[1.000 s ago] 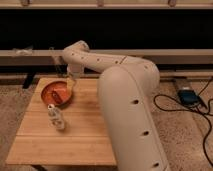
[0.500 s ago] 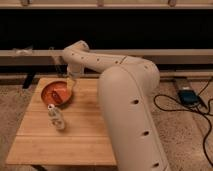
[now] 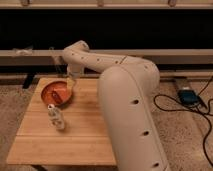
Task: Knock the bottle over
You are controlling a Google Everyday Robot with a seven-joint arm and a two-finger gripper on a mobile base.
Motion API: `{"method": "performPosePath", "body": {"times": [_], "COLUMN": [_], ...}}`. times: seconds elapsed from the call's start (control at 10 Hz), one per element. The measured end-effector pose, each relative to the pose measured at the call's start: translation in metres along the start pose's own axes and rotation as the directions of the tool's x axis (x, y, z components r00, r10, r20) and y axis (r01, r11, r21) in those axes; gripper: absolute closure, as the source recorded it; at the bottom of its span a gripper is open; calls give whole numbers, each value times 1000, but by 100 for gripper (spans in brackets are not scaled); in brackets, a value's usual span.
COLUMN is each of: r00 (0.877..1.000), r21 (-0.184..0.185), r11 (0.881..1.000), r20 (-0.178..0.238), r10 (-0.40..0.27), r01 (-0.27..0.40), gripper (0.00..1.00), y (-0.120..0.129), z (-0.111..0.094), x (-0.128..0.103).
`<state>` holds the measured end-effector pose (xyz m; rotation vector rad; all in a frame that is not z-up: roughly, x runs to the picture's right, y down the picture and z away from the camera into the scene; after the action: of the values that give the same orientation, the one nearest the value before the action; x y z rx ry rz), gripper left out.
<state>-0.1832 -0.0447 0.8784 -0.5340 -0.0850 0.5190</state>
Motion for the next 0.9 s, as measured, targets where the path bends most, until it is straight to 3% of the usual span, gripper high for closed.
{"method": "performPosePath", "body": {"times": [0.6,0.9], "r00": [1000,999], "r21": [4,36], "r11": [1000,999], "r20": [3,25], "r10": [-4,-33], "r01": [4,32], "gripper": [20,20], "y": [1,14], "z": [-1,-26], "x": [0,-9]}}
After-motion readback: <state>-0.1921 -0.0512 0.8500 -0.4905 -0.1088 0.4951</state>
